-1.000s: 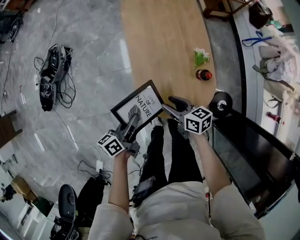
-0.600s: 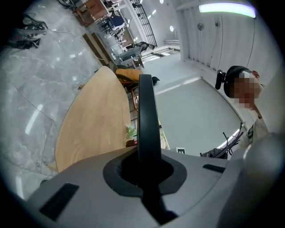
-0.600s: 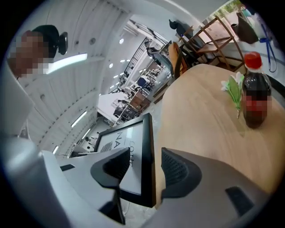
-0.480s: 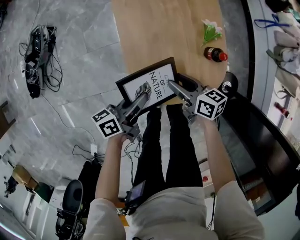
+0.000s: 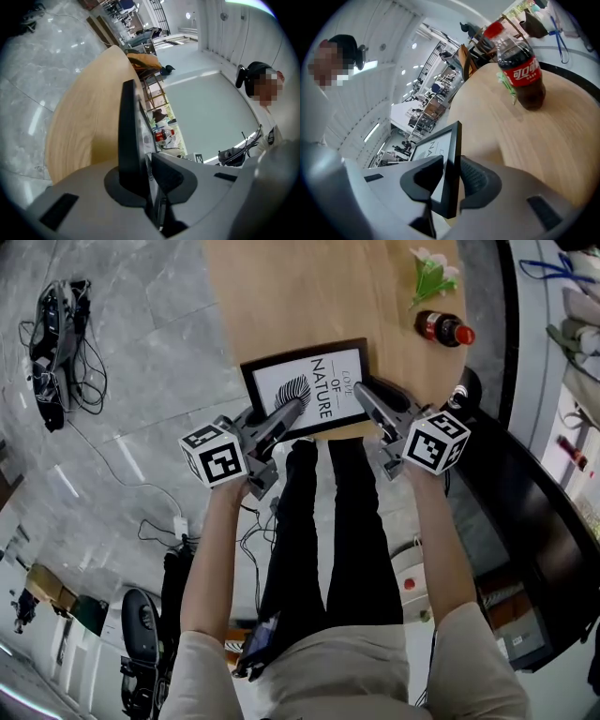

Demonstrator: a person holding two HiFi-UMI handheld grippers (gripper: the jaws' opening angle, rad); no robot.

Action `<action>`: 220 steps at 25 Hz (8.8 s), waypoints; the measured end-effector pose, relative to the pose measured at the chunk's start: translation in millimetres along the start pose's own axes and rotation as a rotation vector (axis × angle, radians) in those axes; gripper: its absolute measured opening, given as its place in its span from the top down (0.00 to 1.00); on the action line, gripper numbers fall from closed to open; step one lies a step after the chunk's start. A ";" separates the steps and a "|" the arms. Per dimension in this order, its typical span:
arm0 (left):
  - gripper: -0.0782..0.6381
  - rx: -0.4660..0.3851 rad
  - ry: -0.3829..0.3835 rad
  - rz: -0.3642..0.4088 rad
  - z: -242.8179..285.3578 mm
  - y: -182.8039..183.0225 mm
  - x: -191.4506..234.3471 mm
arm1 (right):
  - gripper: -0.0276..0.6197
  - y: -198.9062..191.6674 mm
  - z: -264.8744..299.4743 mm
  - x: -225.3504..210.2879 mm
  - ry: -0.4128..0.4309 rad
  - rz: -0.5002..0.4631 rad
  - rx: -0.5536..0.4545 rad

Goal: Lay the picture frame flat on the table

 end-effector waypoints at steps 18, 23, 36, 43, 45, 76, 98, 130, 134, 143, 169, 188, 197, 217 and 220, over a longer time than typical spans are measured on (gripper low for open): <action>0.53 0.201 0.406 0.108 35.2 -3.1 50.5 | 0.80 -27.7 -7.8 -41.6 -0.085 0.122 -0.052; 0.51 0.235 0.464 0.169 33.5 -3.1 54.9 | 0.80 -34.5 -5.4 -43.8 -0.116 0.134 -0.063; 0.51 0.209 0.488 0.164 24.1 -4.1 59.8 | 0.80 -31.4 -2.5 -47.7 -0.178 0.091 -0.050; 0.51 0.227 0.504 0.193 19.7 -2.3 60.7 | 0.80 -35.1 -1.7 -50.0 -0.212 0.089 -0.038; 0.51 0.225 0.516 0.209 18.4 -1.2 59.0 | 0.80 -34.9 -1.5 -49.2 -0.217 0.089 -0.036; 0.51 0.208 0.583 0.261 18.6 -8.5 42.2 | 0.77 -33.3 10.8 -19.4 -0.654 -0.362 0.215; 0.51 0.224 0.496 0.733 -107.1 -22.5 -210.5 | 0.77 5.5 -112.8 211.6 -0.328 -0.353 0.064; 0.70 -0.242 0.652 0.671 -214.2 -113.2 -407.6 | 0.77 -2.6 -223.6 377.3 -0.093 -0.572 0.068; 0.85 -0.286 0.661 0.622 -216.4 -136.9 -402.6 | 0.77 -9.3 -243.2 373.7 -0.079 -0.571 0.051; 0.86 -0.321 0.690 0.608 -199.7 -163.5 -409.5 | 0.86 -22.0 -278.9 360.6 -0.073 -0.579 0.066; 0.86 -0.325 0.668 0.650 -164.0 -182.1 -429.0 | 0.91 -24.6 -309.7 350.0 -0.045 -0.616 0.082; 0.86 -0.325 0.672 0.656 -165.5 -190.8 -428.8 | 0.91 -31.6 -313.0 353.7 -0.046 -0.616 0.075; 0.86 -0.342 0.662 0.641 -165.1 -190.0 -428.3 | 0.91 -31.2 -318.0 351.5 -0.060 -0.636 0.071; 0.86 -0.326 0.636 0.646 -159.2 -200.0 -430.5 | 0.91 -40.8 -325.3 350.9 -0.083 -0.648 0.075; 0.86 -0.331 0.642 0.643 -161.1 -199.7 -429.2 | 0.91 -43.9 -322.0 353.2 -0.075 -0.656 0.083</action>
Point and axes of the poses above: the fingertips, and each gripper's own axes: z forward along the fingers, x to its left, y out of its top, the point moved 6 cm from there along -z, backward along the fingers, and after that the axes turned 5 degrees about y, right-handed, at the moved point
